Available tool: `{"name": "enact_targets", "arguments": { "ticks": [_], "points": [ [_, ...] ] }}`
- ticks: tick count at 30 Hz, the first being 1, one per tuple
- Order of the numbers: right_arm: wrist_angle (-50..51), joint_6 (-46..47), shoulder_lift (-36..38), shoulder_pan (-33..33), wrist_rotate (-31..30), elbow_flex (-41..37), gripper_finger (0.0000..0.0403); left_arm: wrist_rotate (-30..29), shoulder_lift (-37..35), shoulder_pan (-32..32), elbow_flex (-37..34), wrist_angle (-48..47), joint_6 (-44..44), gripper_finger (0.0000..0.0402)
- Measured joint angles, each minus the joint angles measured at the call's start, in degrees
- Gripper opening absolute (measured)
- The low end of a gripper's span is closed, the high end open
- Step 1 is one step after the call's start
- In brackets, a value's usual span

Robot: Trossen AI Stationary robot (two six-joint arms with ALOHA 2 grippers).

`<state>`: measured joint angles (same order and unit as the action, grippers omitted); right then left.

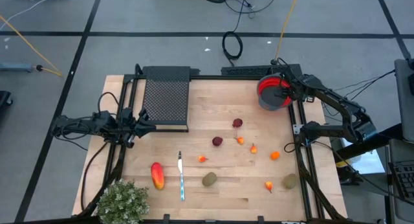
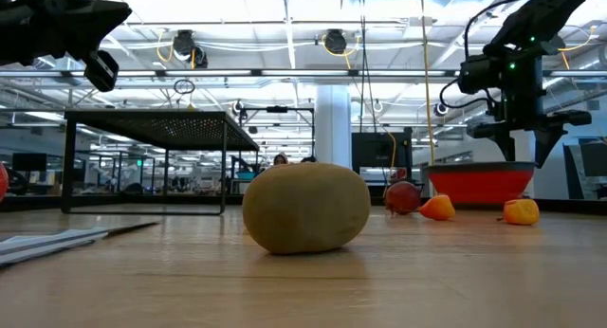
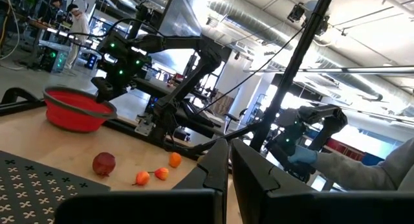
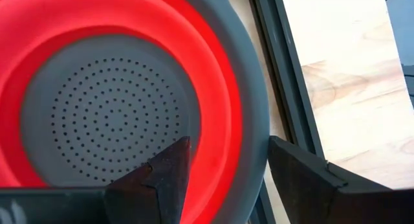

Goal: Pick & Place Fruit
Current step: Put the red strainer bowl on the shelf

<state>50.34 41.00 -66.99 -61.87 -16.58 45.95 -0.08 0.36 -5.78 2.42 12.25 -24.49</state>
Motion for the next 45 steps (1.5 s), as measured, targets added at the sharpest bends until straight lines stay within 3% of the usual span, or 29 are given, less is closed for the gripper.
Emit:
{"name": "enact_targets", "arguments": {
  "ticks": [9,24,28,38,45],
  "points": [
    [-1.8,-0.1,-4.5,0.0,-0.2,0.0,0.0181,0.0,0.0,0.0,0.0,0.0,0.0,0.0019],
    [-3.3,0.6,-7.0,0.0,-0.6,0.0,0.0034,0.0,0.0,0.0,0.0,0.0,0.0,0.0019],
    [-4.3,0.7,-6.8,0.0,-0.5,0.1,0.0023,0.0,0.0,0.0,0.0,0.0,0.0,0.0019],
    [-5.8,-1.5,1.7,0.2,1.5,-0.1,0.0013,-0.6,0.0,0.0,0.0,0.6,0.0,0.0019],
    [-9.9,-1.6,10.1,2.8,4.6,-0.2,0.0008,-5.8,0.0,0.0,0.0,6.5,3.3,0.0019]
  ]
}}
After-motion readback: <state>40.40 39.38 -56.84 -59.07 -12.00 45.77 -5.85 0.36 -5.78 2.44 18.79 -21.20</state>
